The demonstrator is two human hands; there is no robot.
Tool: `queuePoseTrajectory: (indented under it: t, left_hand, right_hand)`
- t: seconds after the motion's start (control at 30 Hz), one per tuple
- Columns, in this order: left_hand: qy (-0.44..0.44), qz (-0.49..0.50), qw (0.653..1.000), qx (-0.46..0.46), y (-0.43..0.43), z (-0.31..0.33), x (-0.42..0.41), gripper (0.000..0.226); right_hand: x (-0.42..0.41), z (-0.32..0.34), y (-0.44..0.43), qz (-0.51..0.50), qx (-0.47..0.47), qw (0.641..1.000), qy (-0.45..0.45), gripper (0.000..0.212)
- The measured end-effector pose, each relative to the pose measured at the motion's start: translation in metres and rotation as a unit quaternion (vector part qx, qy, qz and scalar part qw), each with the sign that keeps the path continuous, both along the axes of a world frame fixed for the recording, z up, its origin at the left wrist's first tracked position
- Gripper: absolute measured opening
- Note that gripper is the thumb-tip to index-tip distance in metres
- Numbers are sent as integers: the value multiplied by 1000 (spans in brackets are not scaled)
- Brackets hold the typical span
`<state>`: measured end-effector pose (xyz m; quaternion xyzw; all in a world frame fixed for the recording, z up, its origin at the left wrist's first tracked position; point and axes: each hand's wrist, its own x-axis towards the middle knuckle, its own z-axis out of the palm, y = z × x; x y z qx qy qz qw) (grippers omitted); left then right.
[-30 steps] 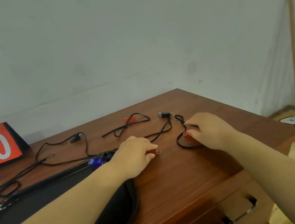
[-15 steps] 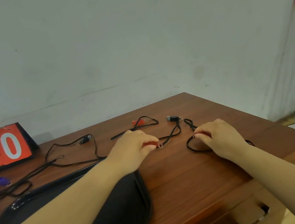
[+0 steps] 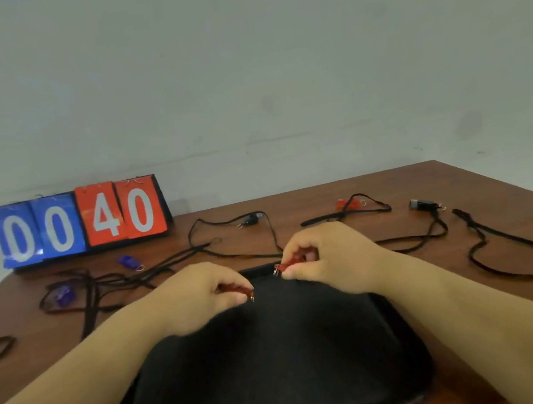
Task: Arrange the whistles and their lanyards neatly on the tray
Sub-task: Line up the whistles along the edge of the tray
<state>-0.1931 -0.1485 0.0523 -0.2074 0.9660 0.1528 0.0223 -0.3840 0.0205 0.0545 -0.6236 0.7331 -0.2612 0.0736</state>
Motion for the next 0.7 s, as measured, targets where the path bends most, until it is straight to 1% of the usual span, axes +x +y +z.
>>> queuePoseTrajectory:
  t: [0.07, 0.17, 0.23, 0.33, 0.4, 0.5, 0.6, 0.67, 0.7]
  left_hand:
    - [-15, -5, 1000, 8, -17, -3, 11, 23]
    - [6, -12, 1000, 9, -38, -9, 18, 20]
    - [26, -12, 1000, 6, -44, -15, 21, 19]
    - [40, -16, 999, -32, -45, -27, 23, 22]
    - [42, -24, 998, -44, -42, -31, 24, 26]
    - [47, -24, 998, -42, -38, -32, 25, 33]
    - [62, -20, 998, -19, -34, -33, 25, 38]
    - [74, -12, 997, -7, -31, -32, 25, 41]
    - [84, -5, 996, 2, -30, -32, 25, 42]
  right_hand:
    - [12, 12, -26, 35, 71, 997, 4, 15]
    - [26, 21, -52, 72, 222, 971, 43, 25]
    - [31, 16, -59, 67, 262, 961, 56, 32]
    - [32, 7, -55, 49, 261, 963, 54, 35]
    - [33, 6, -51, 39, 277, 958, 58, 39]
    - [33, 4, -48, 38, 269, 961, 57, 34]
    - [33, 0, -50, 37, 231, 971, 52, 34]
    - [32, -3, -51, 30, 180, 983, 2, 39]
    - [31, -4, -51, 30, 151, 987, -49, 41]
